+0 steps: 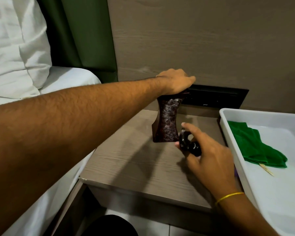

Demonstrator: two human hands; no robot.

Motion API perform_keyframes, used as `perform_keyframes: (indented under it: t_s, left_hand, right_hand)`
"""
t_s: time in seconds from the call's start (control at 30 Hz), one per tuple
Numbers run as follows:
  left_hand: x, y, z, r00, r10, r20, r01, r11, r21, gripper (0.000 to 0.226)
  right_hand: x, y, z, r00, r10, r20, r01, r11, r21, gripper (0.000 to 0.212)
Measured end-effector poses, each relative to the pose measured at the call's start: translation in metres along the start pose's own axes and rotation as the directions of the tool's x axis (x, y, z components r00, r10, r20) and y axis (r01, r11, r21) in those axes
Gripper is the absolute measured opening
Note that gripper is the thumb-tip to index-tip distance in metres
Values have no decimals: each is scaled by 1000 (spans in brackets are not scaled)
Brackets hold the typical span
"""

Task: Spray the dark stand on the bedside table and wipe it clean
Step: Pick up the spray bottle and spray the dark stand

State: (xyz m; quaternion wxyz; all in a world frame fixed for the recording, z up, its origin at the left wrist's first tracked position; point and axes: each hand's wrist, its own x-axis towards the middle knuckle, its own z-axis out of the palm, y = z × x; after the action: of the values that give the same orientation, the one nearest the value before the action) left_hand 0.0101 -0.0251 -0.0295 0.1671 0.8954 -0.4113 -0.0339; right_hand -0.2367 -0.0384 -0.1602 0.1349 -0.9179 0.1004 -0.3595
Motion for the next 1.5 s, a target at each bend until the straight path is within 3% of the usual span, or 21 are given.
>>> perform_keyframes:
  t_s: [0.1,0.17,0.33,0.53,0.67,0.77,0.9,1.03,1.17,1.27,1.43,1.5]
  left_hand:
    - [-1,0,-1,1000,1,-8,-1,1000,4,60]
    - [-2,1,-1,1000,4,-10,-4,1000,5,59]
    - [-1,1,0,1000,7,-14,-6,1000,10,55]
    - [2,0,0,1000,2,-13,-2,1000,1,55]
    - [4,-2,1,1000,2,-27,-2,1000,5,55]
    - [5,-1,2,1000,5,-26,-5,1000,-1,55]
    - [6,-2,2,1000,1,-14,-1,1000,3,59]
    - [6,-1,2,1000,-1,-17,1,1000,14,59]
    - [5,-1,2,1000,-5,-17,5,1000,10,60]
    - [5,-1,1,1000,-3,-12,3,1000,10,61]
    - [4,0,1,1000,-4,-16,4,1000,-4,59]
    - [2,0,0,1000,-1,-20,1,1000,-3,57]
  right_hand:
    - [14,-12,-9,984,158,-82,-122,935,334,53]
    - [18,-19,-10,979,195,-65,-154,904,399,52]
    - [7,-10,-9,963,234,135,-268,895,356,65]
    - [8,2,-14,940,193,282,-286,895,341,76]
    - [8,3,-16,910,204,362,-317,904,287,54]
    - [8,2,-16,898,250,362,-359,892,275,42]
    - [10,-7,-24,905,280,320,-379,873,307,61]
    - [15,-7,-30,912,268,310,-359,889,284,42]
    - [18,-11,-35,911,245,331,-351,883,311,61]
    - [18,-9,-34,897,259,358,-364,893,265,43]
    - [12,-13,-34,860,277,427,-405,882,242,59]
    - [8,-14,-33,838,303,454,-418,891,176,46]
